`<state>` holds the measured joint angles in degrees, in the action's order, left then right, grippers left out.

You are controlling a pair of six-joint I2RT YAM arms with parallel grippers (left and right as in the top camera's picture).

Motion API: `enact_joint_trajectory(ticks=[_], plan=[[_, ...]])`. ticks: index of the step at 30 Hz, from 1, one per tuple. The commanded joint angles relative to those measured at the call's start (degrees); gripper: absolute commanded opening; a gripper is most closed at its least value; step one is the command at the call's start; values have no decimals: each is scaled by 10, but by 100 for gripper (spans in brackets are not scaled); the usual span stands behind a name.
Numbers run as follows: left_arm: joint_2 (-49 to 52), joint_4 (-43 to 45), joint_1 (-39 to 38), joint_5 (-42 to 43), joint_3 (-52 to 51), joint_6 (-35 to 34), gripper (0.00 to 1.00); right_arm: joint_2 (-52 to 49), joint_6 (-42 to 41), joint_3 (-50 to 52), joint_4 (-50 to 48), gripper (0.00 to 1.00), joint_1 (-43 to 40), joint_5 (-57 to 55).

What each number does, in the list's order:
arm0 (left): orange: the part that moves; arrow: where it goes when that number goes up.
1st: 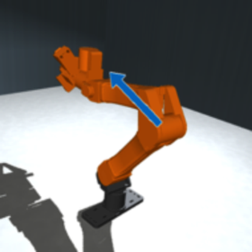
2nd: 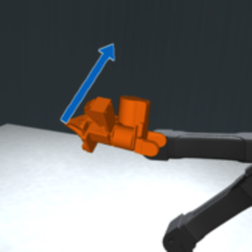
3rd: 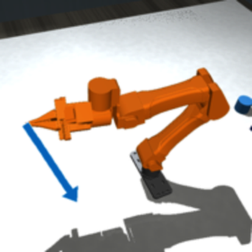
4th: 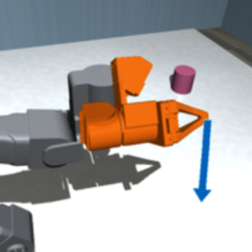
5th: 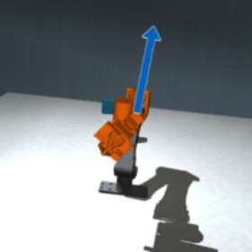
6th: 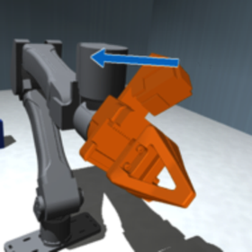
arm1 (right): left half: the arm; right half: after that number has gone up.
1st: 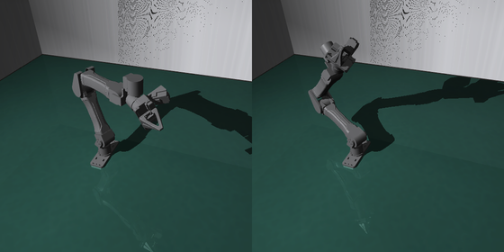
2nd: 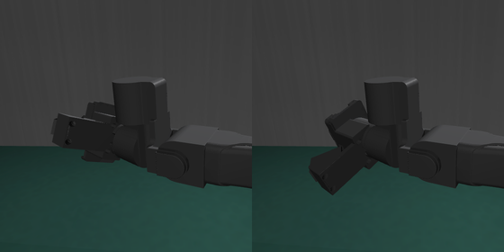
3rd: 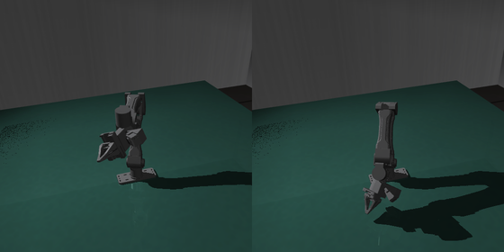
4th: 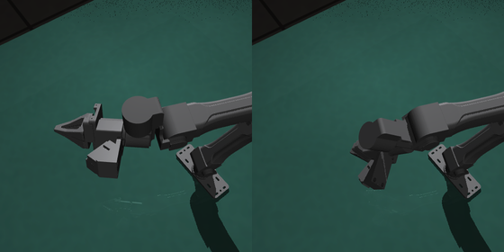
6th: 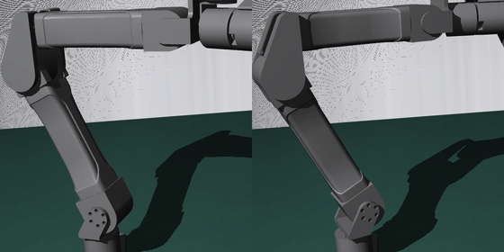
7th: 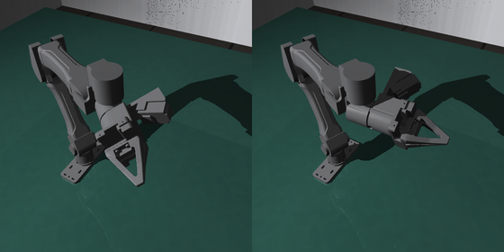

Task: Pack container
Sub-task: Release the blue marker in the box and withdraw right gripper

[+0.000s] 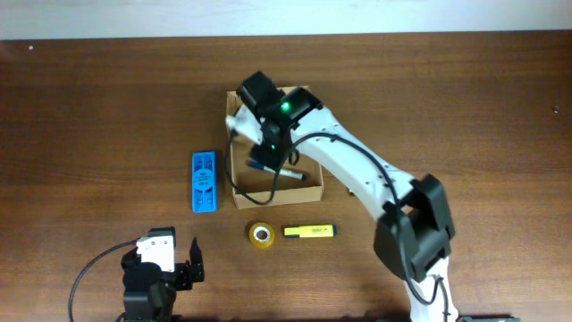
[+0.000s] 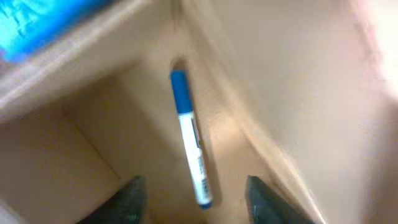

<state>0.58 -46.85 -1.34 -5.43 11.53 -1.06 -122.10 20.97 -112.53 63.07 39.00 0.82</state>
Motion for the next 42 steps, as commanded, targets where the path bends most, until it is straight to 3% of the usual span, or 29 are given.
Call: enact_joint_trajectory(ticks=[1,5,9,14,23,29,35,42], plan=[[-2,2,4,-4,-4,9,99,72,-115,-54,24,74,-2,-39],[-2,2,4,-4,-4,9,100,127,-234,-60,64,81,-10,-119],[-2,2,4,-4,-4,9,100,161,-366,-60,128,82,-32,-204],[-2,2,4,-4,-4,9,100,183,-438,-50,199,82,-81,-223],[-2,2,4,-4,-4,9,100,226,-465,107,169,82,-140,-221],[-2,2,4,-4,-4,9,99,287,-389,348,-12,83,-147,-123],[-2,2,4,-4,-4,9,100,285,-386,415,-97,83,-167,-87],[-2,2,4,-4,-4,9,99,280,-388,436,-159,83,-251,10]])
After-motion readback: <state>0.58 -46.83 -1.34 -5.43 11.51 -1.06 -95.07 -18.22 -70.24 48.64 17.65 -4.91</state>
